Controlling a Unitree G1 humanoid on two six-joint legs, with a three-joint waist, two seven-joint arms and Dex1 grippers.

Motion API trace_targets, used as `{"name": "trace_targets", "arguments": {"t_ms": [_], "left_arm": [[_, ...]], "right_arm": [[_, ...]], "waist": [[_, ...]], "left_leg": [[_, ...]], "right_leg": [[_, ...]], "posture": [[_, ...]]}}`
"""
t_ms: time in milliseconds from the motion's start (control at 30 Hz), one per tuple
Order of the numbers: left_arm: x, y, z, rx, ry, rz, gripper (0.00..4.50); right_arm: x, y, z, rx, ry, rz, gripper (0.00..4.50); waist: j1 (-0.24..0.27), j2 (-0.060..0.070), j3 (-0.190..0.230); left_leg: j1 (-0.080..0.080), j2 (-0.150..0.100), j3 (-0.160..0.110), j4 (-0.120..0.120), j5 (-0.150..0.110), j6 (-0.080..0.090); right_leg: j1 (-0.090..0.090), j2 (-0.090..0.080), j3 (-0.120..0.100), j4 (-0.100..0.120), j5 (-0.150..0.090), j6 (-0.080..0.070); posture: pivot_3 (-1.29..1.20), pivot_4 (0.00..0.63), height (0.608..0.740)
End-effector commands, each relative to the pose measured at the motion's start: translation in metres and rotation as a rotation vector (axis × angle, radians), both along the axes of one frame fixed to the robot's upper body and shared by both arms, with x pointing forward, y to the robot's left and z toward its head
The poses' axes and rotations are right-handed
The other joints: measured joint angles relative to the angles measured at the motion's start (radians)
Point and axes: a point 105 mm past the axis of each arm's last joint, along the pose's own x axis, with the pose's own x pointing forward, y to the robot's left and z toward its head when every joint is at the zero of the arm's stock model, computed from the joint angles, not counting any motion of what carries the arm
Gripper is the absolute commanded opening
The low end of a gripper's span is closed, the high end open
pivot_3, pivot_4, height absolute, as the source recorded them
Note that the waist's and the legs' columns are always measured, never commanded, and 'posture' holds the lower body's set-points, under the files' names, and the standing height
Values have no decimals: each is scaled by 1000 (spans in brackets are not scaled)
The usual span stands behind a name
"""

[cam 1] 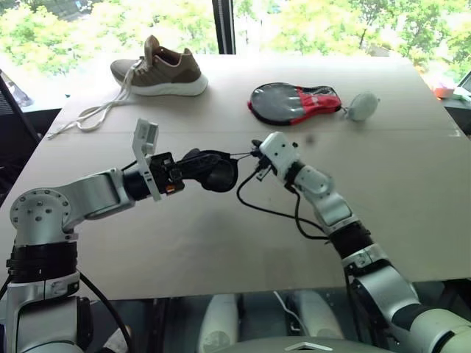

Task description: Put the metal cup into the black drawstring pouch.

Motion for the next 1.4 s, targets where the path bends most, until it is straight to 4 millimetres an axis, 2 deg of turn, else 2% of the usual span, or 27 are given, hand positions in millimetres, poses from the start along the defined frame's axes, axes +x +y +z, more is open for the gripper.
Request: {"name": "trace_targets", "arguments": {"t_ms": [33, 167, 267, 333, 367, 433, 600, 700, 867, 1033, 1333, 1400], "left_arm": [[0, -4, 1, 160, -171, 37, 0], [10, -16, -14, 316, -288, 57, 0], [7, -30, -10, 324, -383, -20, 766], [8, -37, -4, 330, -441, -39, 1600], [8, -42, 3, 306, -466, -57, 2223], [7, -52, 14, 272, -493, -104, 2996], [17, -76, 23, 227, -496, -149, 2996], [27, -88, 13, 270, -496, -155, 2996], [38, -97, 5, 280, -493, -165, 2996], [45, -105, 7, 245, -498, -173, 2996], [44, -118, 11, 196, -510, -211, 2996], [44, -120, 11, 189, -511, -215, 2487]], "right_arm": [[-2, -21, 22, -61, -95, -26, 129], [-6, -41, 34, -177, -146, -31, 129], [-11, -46, 40, -285, -190, -21, 0], [-14, -48, 43, -368, -229, -14, 0], [-16, -50, 46, -417, -256, -11, 0], [-18, -52, 51, -481, -290, -7, 0], [-24, -51, 60, -557, -349, 2, 0], [-27, -45, 68, -540, -364, 10, 0], [-31, -38, 77, -523, -380, 12, 0], [-34, -33, 78, -516, -378, 16, 0], [-37, -29, 77, -509, -369, 24, 0], [-37, -29, 77, -510, -367, 24, 0]], "waist": [[-3, 0, 0], [1, 1, 1], [1, 1, 1], [0, 1, 1], [1, 2, 1], [2, 1, 2], [2, 1, 2], [1, 1, 2], [2, 1, 2], [3, 1, 2], [3, 1, 2], [3, 1, 2]], "left_leg": [[0, 0, 1, 0, 0, 0], [0, -1, 3, -1, 0, 0], [0, -1, 4, -1, 0, 0], [0, -1, 4, -1, 0, 0], [0, -1, 5, -1, 0, 0], [0, -1, 4, -1, 0, 0], [0, -1, 4, 0, 0, 0], [0, -1, 4, 0, 0, 0], [0, -1, 5, 0, 0, 0], [-1, -1, 5, 1, 0, 0], [0, -1, 5, 1, 0, 0], [0, -1, 4, 1, 0, 0]], "right_leg": [[0, 1, 0, 0, 0, 0], [-1, 2, 1, 0, 0, 0], [-1, 3, 2, 0, 0, 0], [-1, 3, 3, -1, 0, 0], [-1, 3, 3, -1, 0, 0], [-2, 4, 3, 0, 0, 0], [-2, 4, 4, 0, 0, 0], [-2, 5, 5, 0, 0, 0], [-2, 5, 5, 0, 0, 0], [-2, 5, 5, 0, 0, 0], [-2, 5, 5, 0, 0, 0], [-2, 5, 5, 0, 0, 0]], "posture": [[0, 150, 740], [0, 150, 740], [0, 150, 740], [0, 150, 740], [0, 150, 740], [0, 150, 740], [0, 150, 740], [0, 150, 740], [0, 150, 740], [0, 150, 740], [0, 150, 740], [0, 150, 740]]}}
